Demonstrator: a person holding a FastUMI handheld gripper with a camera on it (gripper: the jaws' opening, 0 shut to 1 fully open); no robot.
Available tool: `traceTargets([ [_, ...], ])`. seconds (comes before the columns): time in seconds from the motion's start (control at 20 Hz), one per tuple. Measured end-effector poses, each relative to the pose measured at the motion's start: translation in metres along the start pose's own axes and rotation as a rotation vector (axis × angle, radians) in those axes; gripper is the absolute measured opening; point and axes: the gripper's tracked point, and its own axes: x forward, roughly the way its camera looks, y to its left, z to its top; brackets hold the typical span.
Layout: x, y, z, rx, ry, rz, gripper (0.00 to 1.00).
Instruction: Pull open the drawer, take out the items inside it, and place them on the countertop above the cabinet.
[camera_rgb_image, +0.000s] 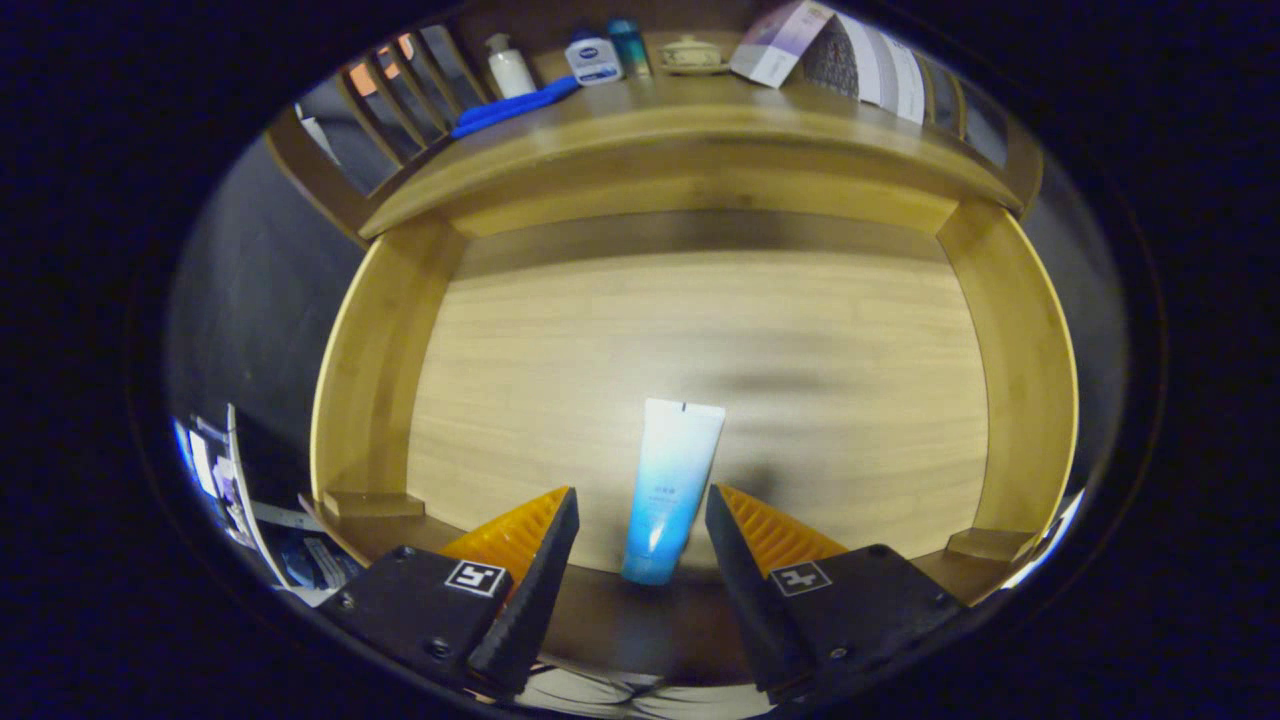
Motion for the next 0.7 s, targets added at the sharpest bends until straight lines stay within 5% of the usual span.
traceTargets([
  [0.5,0.026,-0.009,-0.018,0.09,0.215,-0.055,0.73],
  [0.7,0.026,-0.008,-0.015,0.11,0.183,-0.087,0.55],
])
